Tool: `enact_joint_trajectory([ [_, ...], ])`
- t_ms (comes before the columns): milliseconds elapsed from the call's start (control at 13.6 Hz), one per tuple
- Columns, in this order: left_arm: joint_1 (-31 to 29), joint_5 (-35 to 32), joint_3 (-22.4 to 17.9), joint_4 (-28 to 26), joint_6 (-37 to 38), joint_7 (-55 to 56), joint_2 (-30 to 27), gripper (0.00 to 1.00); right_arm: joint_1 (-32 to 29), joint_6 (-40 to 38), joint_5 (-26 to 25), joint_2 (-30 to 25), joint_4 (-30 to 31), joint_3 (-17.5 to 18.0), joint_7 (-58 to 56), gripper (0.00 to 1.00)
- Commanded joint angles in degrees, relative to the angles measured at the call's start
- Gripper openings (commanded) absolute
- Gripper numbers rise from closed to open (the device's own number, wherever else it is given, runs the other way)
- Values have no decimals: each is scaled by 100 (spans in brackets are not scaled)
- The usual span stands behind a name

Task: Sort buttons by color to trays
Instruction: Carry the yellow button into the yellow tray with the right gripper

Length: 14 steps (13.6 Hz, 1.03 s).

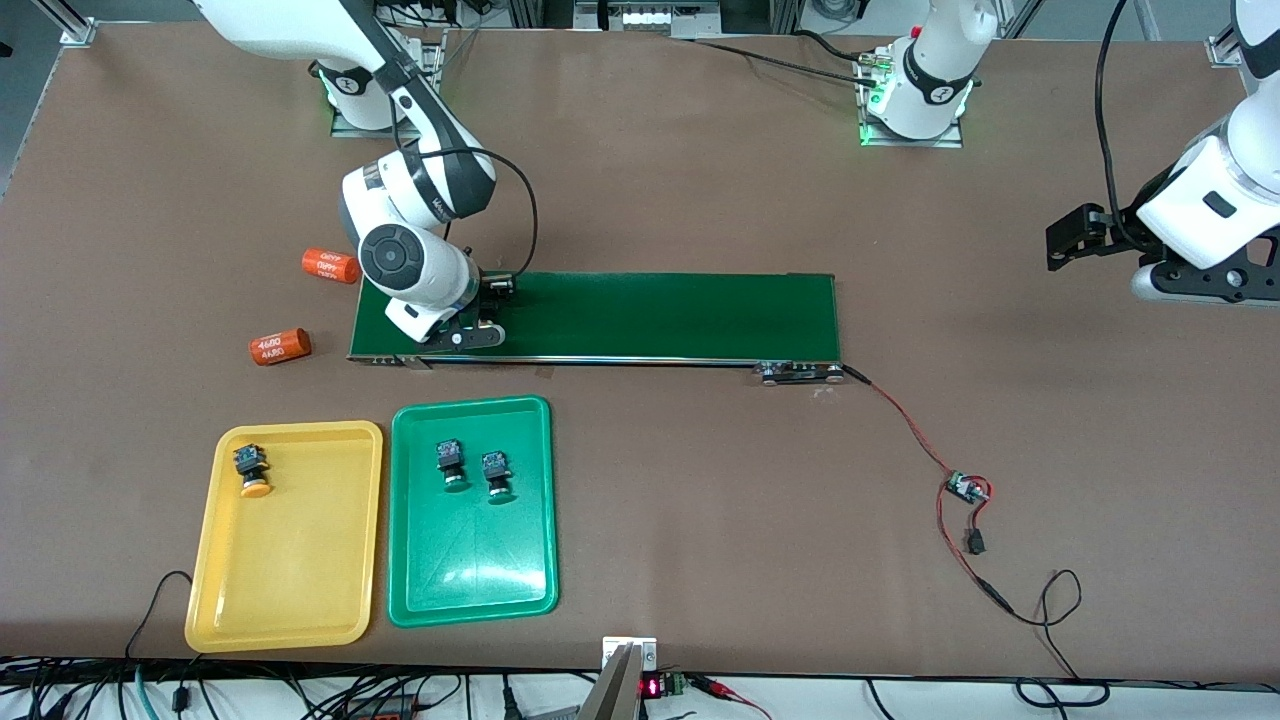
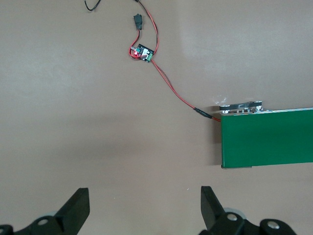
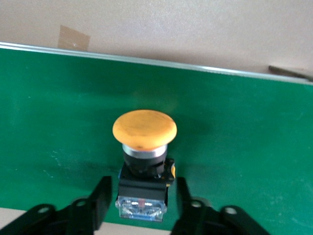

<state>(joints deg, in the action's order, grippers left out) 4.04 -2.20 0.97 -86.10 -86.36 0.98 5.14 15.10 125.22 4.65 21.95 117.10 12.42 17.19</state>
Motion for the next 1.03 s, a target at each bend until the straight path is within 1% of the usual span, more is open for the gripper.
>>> enact_joint_trajectory([
  [0,-17,-70,0,23,93,-98,-4,100,-130,-33,27,-68,-20,6,-233,23],
  [73,-26,-70,-18,15,111,-98,-4,100,-173,-59,27,-103,-55,-2,-251,17],
  [147,-26,-78,-35,15,102,-98,-4,100,-191,-68,27,-146,-125,-55,-321,15],
  [294,-26,-87,-44,23,93,-98,-4,100,-218,-295,27,-269,-335,-247,-601,14],
  [440,-17,-87,-35,41,93,-98,-4,100,-235,-568,27,-288,-757,-511,-935,14],
  [514,-17,-87,-35,50,93,-98,-4,100,-244,-578,53,-288,-907,-643,-937,14],
  [587,-17,-87,-35,41,93,-98,-4,100,-261,-526,53,-261,-1013,-688,-963,14],
  [661,-17,-87,-35,41,93,-90,-4,100,-323,-438,-34,-183,-1196,-723,-972,14],
  [881,-26,-78,-44,23,93,-98,-4,100,-472,-34,-429,422,-1838,-889,-989,14],
  [954,-26,-78,-44,23,93,-98,-4,100,-542,54,-473,581,-2040,-908,-998,14],
])
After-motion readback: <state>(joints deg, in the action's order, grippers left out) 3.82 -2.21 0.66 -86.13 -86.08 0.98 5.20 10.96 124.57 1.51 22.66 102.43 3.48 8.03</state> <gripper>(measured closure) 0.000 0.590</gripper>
